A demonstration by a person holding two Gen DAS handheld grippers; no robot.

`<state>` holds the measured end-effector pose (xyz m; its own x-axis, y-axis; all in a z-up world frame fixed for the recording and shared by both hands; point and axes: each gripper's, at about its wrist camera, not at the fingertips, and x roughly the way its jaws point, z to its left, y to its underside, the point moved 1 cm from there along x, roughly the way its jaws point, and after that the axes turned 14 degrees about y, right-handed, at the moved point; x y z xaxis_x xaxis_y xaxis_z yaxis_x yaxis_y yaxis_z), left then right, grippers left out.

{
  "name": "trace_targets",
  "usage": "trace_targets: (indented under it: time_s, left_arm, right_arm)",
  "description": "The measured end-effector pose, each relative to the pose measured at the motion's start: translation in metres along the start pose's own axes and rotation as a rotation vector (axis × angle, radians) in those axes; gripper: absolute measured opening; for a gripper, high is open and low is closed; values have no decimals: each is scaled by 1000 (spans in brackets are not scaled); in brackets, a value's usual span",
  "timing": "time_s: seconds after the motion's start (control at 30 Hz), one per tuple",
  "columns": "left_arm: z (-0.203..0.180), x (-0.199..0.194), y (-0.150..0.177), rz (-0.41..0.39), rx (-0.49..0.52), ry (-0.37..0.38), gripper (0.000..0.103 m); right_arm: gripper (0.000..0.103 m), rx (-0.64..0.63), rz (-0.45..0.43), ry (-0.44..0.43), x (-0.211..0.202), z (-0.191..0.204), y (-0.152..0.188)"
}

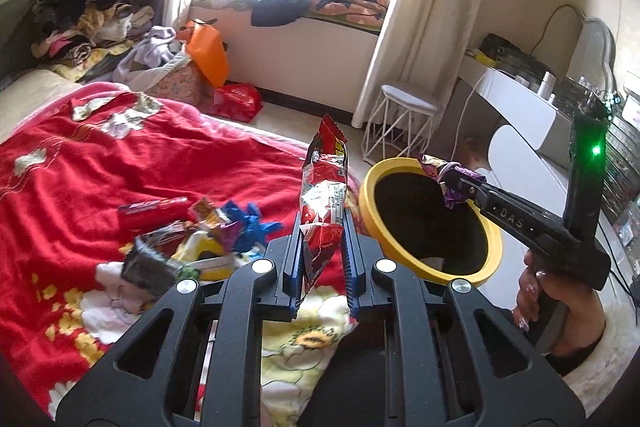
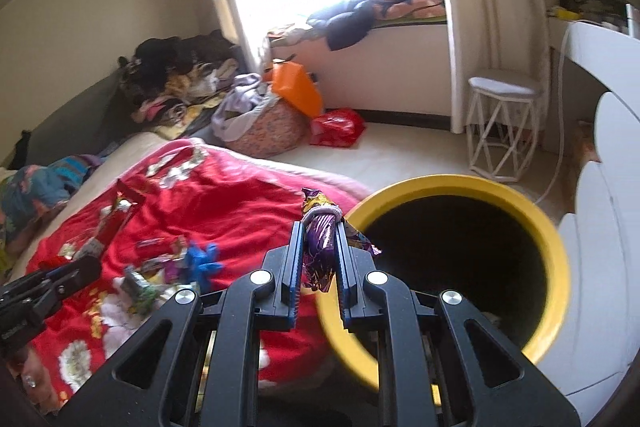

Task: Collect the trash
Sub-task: 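Carry the red chip bag and purple wrapper over the yellow-rimmed bin with both tools, then open both tools to drop the red bag and purple wrapper into the bin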

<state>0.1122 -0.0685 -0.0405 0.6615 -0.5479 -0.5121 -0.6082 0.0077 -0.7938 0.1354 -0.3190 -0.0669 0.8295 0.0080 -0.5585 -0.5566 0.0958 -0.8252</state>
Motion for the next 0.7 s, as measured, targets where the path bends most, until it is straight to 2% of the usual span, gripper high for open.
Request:
trace_targets:
  time_s: [0.37,0.7]
  left_arm:
    - [-32,43,-8,26,16,79,12]
    - [-50,87,-11,73,32,105,12]
  right_arm:
    - [14,84,14,102,13,-51,5]
    - [14,145,45,151,27,-83,10]
